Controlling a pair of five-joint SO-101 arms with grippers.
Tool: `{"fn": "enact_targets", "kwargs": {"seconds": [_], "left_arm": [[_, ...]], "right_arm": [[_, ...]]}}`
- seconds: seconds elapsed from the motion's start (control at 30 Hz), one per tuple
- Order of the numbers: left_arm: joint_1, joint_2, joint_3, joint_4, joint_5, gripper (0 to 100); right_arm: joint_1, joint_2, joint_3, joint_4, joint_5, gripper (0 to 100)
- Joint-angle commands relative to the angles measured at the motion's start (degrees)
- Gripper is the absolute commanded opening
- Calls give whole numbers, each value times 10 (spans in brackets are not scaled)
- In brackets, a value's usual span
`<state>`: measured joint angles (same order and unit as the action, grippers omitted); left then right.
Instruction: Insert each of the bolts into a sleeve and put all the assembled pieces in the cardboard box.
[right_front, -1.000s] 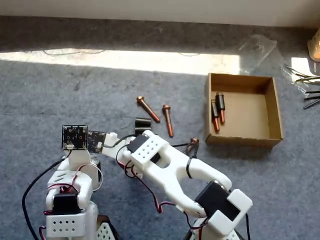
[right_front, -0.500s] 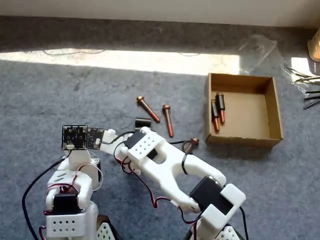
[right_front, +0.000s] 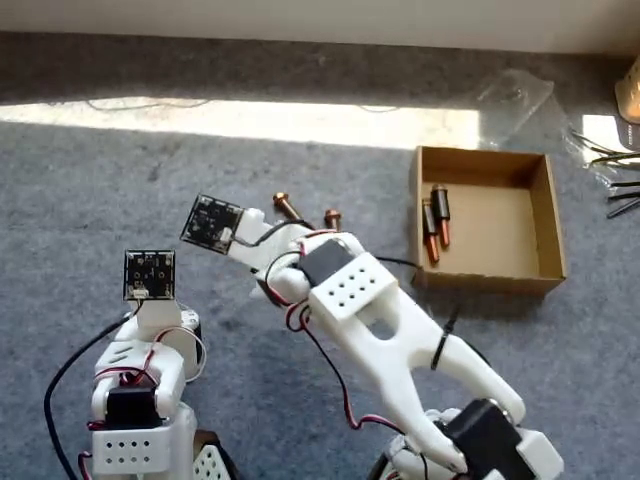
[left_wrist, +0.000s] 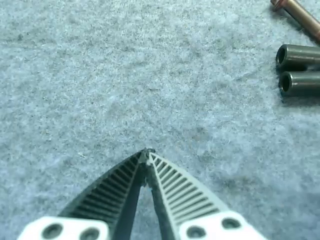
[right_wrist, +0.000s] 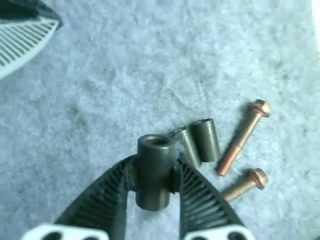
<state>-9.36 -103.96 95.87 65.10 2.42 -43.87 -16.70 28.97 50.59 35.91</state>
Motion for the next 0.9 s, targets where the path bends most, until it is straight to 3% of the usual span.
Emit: {"fn": "enact_targets", "kwargs": {"seconds": [0.0, 0.27, 0.47, 0.77, 0.87], "left_arm": [[-8, -1, 13, -13, -4, 7], [-8, -1, 13, -11, -4, 7], [-8, -1, 13, -12, -4, 7], [-8, -1, 13, -28, -4, 6], [-8, -1, 12, -30, -38, 7]], "right_arm": [[23, -93, -7, 34, 5, 5], [80, -233, -7, 100, 3, 5], [133, -318, 21, 112, -81, 5], [206, -431, 116, 112, -95, 5], [225, -470, 136, 112, -149, 5]]}}
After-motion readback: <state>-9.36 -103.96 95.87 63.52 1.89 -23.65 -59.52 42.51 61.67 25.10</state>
